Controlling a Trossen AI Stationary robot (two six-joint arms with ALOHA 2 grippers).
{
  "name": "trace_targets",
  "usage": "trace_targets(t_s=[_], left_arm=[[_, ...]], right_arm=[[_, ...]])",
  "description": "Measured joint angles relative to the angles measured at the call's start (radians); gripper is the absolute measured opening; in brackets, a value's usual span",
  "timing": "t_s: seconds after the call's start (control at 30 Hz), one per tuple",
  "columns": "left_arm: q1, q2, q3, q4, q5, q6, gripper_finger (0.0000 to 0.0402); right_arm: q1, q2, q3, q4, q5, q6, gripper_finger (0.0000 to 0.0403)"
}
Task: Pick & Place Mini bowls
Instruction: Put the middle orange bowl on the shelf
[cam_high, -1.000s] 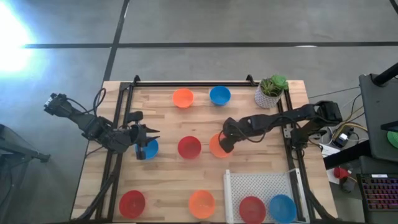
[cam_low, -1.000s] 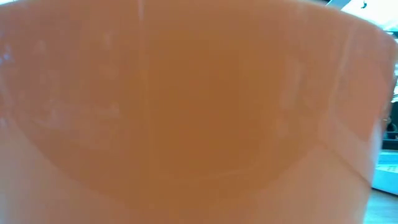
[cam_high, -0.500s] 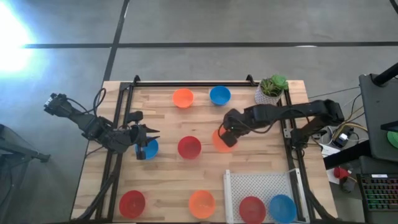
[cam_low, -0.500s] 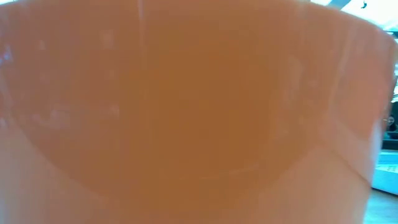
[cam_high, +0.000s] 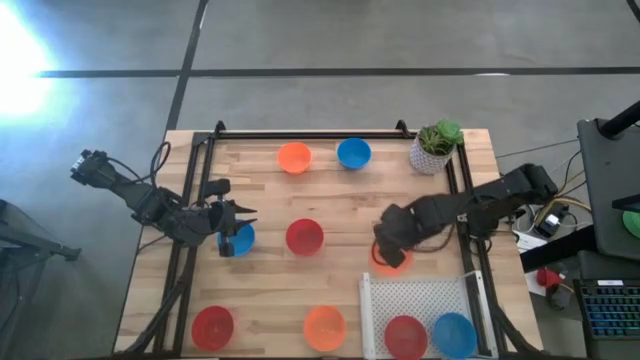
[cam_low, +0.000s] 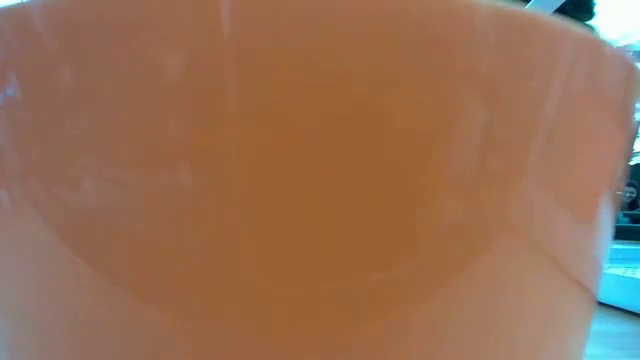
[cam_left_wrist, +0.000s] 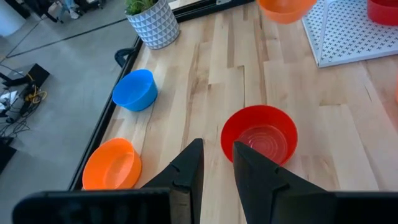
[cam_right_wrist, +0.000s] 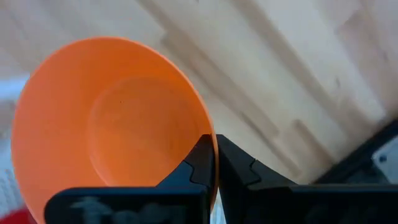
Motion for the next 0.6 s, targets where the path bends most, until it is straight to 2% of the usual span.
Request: trace_targets(t_s=[0.17, 0.6], left_arm=[[0.000, 0.000, 0.000, 0.004, 0.000, 0.000, 0.0085], [0.000, 0.000, 0.000, 0.154, -0.005, 0.043, 0.0085]], right_arm=[[0.098, -0.002, -0.020, -0.030, -0.047, 0.049, 0.0008], [0.378, -0.007, -0.130, -0.018, -0.050, 0.284, 0.0008]])
